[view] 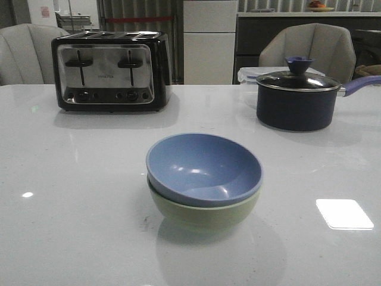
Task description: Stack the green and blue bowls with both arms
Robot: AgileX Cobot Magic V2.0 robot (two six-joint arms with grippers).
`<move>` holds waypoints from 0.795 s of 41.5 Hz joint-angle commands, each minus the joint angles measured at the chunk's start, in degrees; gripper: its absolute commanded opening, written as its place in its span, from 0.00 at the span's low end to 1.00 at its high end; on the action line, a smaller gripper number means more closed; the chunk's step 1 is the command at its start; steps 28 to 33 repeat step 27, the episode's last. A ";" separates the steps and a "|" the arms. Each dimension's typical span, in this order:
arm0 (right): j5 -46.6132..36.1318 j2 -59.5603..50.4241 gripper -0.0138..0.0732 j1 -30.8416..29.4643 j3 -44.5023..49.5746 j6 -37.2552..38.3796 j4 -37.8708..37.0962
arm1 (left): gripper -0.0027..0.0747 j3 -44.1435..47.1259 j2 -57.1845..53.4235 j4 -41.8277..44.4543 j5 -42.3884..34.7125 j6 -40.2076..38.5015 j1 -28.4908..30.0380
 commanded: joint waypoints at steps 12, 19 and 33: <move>-5.14 -1.13 0.22 -0.27 -0.28 0.32 -0.18 | 0.15 0.25 -1.12 -0.57 -5.07 -0.55 -0.37; -5.14 -1.13 0.22 -0.39 -0.28 0.32 -0.18 | 0.15 0.25 -1.12 -0.57 -5.07 -0.55 -0.37; -5.14 -1.13 0.22 -0.77 -0.28 0.32 -0.18 | 0.15 0.25 -1.12 -0.57 -5.07 -0.55 -0.37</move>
